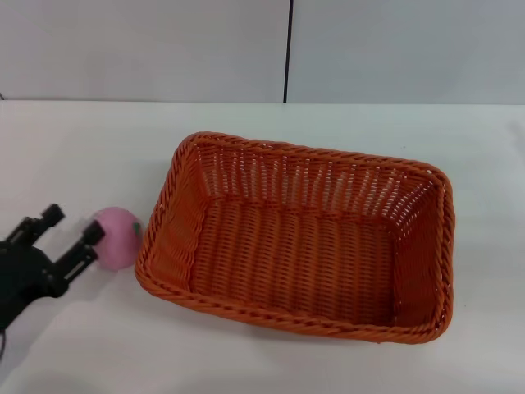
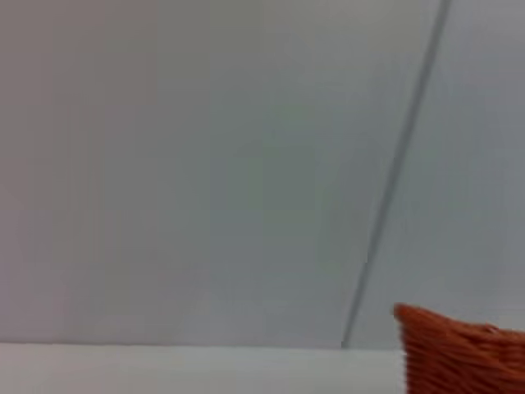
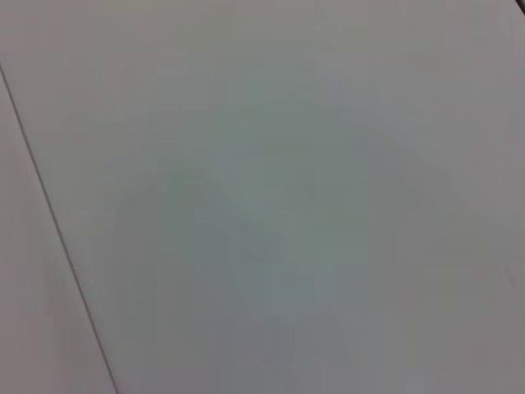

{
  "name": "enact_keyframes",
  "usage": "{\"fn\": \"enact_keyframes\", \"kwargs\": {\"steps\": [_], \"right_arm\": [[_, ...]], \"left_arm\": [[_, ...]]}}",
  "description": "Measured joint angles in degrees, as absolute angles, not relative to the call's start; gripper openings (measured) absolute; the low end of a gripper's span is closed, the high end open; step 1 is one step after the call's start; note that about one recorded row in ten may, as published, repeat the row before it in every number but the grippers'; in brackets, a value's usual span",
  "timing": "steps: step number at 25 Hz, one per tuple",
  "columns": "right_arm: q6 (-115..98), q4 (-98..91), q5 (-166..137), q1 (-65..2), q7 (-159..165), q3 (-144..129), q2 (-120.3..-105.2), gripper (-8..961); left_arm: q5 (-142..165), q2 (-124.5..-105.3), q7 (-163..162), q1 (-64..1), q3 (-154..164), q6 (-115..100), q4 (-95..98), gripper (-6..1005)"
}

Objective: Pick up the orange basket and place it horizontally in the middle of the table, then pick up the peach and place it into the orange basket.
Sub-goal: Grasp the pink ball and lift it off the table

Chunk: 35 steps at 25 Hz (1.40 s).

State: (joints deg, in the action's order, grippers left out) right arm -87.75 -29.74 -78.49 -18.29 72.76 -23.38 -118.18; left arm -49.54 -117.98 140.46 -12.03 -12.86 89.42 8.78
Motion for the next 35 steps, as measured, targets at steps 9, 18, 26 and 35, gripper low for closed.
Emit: {"fn": "enact_keyframes", "kwargs": {"steps": [9, 18, 26, 35], "right_arm": [[-88.0, -29.7, -78.5, -18.2, 72.7, -23.5, -118.35, 422], [-89.2, -28.4, -78.5, -18.2, 72.7, -23.3, -118.21, 422], [-89.2, -28.3, -78.4, -18.1, 72.7, -23.3, -118.14, 422], [-89.2, -28.3, -78.4, -18.1, 72.7, -23.3, -118.16, 422]], "left_arm": [[-49.6, -118.22, 140.4, -13.1, -10.8, 87.1, 8.2, 752], [-49.6, -118.36, 140.7, -13.6, -10.6, 83.7, 7.1, 751], [-49.6, -118.34, 140.9, -14.0, -8.4, 82.1, 6.7, 736], [-49.6, -118.41, 141.0, -14.5, -7.9, 80.8, 5.9, 648]]}}
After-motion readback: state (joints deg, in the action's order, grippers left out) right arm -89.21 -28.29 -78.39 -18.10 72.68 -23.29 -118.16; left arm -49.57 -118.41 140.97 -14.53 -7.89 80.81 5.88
